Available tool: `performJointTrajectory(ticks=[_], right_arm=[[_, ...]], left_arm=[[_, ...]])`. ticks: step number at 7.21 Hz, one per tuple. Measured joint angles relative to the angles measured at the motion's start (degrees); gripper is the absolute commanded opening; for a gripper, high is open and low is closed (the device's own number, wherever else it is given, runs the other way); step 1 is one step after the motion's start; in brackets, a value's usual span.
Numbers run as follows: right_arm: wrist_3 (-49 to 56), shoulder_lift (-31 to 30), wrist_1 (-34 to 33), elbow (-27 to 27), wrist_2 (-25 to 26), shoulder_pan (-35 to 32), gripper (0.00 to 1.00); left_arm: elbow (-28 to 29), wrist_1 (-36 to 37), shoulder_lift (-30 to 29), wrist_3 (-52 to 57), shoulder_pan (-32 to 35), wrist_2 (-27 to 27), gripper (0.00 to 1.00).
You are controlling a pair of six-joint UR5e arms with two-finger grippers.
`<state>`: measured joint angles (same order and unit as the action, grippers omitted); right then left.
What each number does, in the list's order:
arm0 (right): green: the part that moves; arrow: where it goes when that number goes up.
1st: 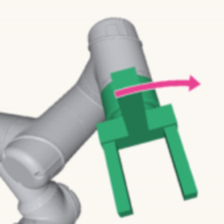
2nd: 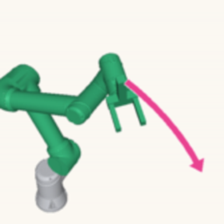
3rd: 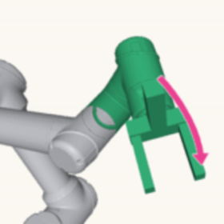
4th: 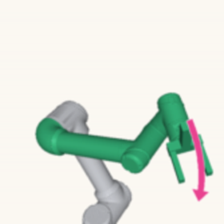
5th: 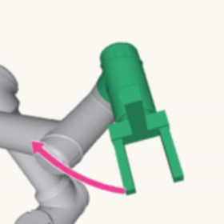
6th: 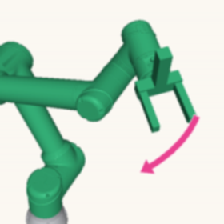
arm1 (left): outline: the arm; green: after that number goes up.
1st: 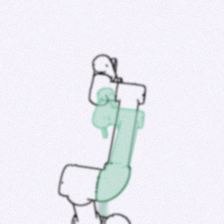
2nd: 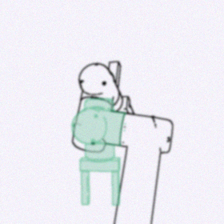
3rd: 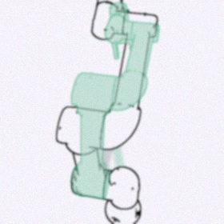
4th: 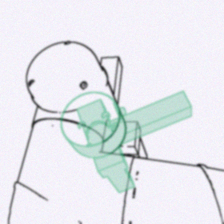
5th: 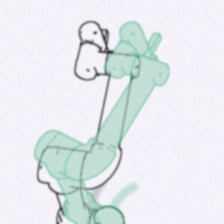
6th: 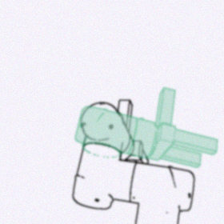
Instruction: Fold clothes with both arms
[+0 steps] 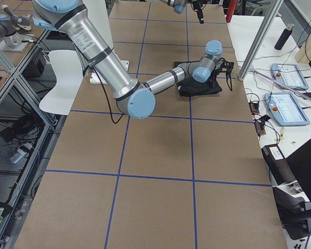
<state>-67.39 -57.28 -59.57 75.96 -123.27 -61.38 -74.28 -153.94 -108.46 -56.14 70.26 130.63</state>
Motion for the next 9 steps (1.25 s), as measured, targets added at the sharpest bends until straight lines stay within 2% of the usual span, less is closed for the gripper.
performJointTrajectory(ticks=[3,6,9], right_arm=[[26.7,-13.5,-1.6,2.3,-0.2,-5.4,1.0],[51.1,-20.3,-8.8,2.3,-1.9,-10.4,1.0],[56.4,-21.3,-10.2,2.4,-7.7,-16.4,1.0]], left_arm=[[-1.1,2.7,7.1,21.8,6.0,-0.7,1.0],[-1.2,9.3,11.2,41.1,11.9,-0.4,1.0],[-1.5,10.5,14.5,44.9,15.9,0.0,1.0]])
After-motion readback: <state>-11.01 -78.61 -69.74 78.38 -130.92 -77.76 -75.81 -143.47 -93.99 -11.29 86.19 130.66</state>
